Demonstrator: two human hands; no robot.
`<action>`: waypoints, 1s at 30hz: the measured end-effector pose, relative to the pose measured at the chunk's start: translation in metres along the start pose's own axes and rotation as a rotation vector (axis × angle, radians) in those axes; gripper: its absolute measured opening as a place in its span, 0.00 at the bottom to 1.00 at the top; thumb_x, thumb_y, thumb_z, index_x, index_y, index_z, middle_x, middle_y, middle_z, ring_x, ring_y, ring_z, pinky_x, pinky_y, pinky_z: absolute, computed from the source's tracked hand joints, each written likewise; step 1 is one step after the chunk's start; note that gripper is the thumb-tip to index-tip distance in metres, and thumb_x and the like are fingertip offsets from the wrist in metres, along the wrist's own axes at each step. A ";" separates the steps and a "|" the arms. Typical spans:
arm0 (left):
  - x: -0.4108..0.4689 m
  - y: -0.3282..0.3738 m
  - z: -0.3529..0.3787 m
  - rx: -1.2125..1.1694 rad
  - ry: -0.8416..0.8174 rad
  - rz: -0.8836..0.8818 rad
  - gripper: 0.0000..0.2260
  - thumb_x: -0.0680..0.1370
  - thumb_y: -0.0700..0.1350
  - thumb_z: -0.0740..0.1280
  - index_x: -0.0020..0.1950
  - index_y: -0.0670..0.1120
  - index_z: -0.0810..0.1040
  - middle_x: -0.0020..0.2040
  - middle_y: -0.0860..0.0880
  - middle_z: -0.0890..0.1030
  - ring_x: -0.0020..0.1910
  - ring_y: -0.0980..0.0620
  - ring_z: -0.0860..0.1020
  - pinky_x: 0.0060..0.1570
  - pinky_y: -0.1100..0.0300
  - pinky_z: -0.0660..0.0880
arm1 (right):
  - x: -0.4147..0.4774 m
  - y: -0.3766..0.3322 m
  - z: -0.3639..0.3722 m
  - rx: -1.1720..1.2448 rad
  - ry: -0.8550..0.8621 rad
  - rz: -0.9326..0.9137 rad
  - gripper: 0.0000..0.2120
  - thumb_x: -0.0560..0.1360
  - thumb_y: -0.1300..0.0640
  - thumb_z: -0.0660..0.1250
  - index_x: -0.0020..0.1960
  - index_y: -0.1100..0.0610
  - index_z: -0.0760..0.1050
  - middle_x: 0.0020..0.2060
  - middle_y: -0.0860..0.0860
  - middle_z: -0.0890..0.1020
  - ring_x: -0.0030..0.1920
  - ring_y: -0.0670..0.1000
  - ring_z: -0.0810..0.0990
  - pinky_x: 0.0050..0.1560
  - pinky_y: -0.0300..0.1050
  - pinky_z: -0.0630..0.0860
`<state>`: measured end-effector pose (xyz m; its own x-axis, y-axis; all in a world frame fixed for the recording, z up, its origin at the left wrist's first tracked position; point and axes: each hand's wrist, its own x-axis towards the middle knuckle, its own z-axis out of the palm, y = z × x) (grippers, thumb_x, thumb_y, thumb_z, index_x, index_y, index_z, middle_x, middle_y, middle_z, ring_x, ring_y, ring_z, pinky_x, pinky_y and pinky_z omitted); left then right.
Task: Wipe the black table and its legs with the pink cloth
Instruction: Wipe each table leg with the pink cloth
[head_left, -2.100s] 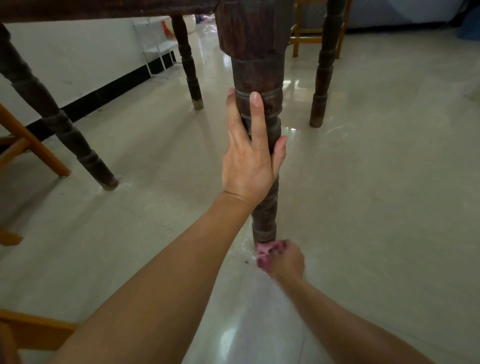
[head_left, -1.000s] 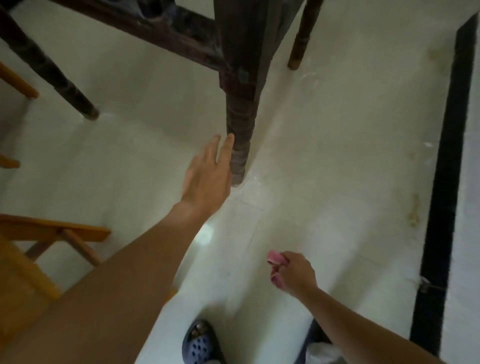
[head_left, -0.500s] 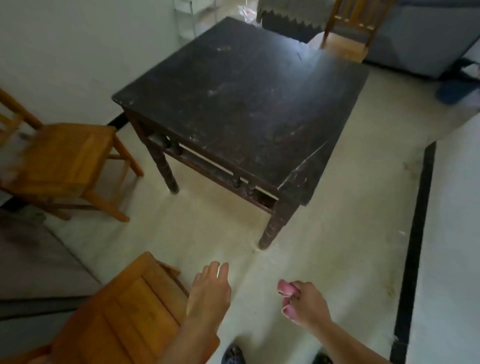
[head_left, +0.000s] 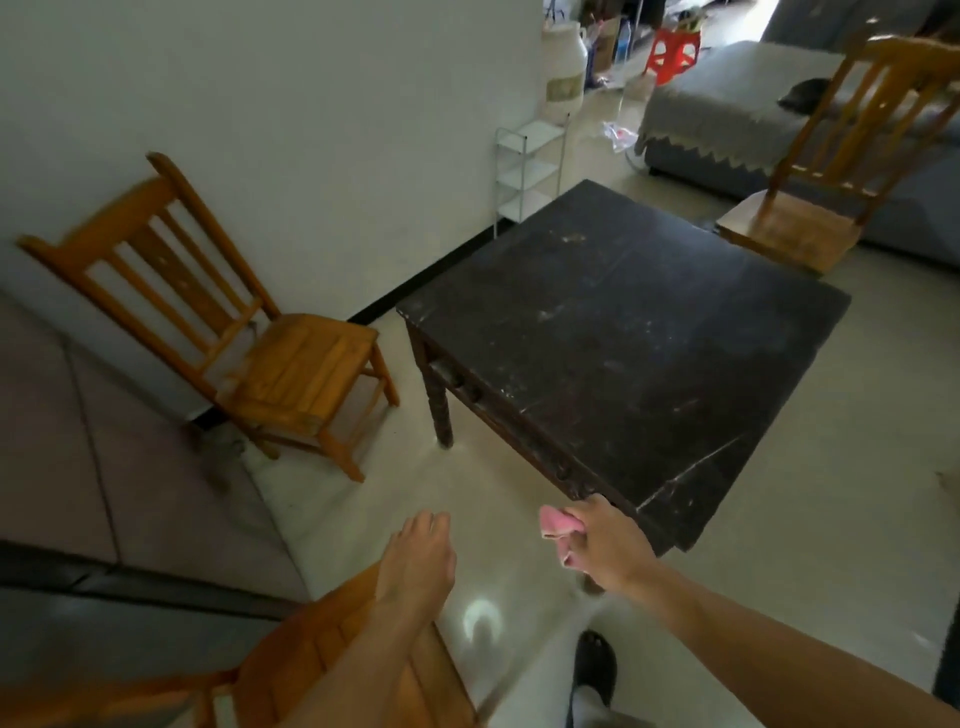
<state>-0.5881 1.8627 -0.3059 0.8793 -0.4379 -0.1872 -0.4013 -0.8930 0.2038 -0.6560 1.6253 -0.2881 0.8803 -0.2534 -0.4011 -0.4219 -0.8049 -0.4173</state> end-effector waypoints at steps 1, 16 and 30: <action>0.011 -0.002 -0.007 -0.007 0.012 -0.037 0.15 0.80 0.45 0.57 0.66 0.49 0.70 0.60 0.50 0.74 0.56 0.51 0.73 0.54 0.59 0.70 | 0.013 -0.006 -0.009 -0.007 -0.009 -0.051 0.12 0.79 0.52 0.63 0.62 0.52 0.75 0.56 0.49 0.75 0.45 0.44 0.78 0.51 0.37 0.77; 0.112 -0.096 -0.135 0.003 0.244 -0.375 0.14 0.80 0.47 0.58 0.64 0.47 0.72 0.57 0.48 0.74 0.50 0.48 0.77 0.44 0.55 0.75 | 0.209 -0.193 -0.108 -0.231 -0.107 -0.638 0.18 0.77 0.54 0.68 0.66 0.50 0.71 0.58 0.49 0.73 0.51 0.48 0.79 0.57 0.47 0.77; 0.269 -0.306 -0.255 0.084 0.353 -0.383 0.14 0.81 0.49 0.57 0.66 0.50 0.71 0.58 0.50 0.74 0.55 0.52 0.74 0.51 0.58 0.75 | 0.400 -0.396 -0.117 -0.125 -0.050 -0.649 0.16 0.77 0.56 0.67 0.64 0.50 0.73 0.56 0.49 0.75 0.53 0.48 0.77 0.57 0.47 0.78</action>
<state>-0.1630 2.0445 -0.1739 0.9941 -0.0303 0.1046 -0.0411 -0.9938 0.1034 -0.1109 1.7802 -0.1880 0.9350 0.3263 -0.1389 0.2214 -0.8431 -0.4900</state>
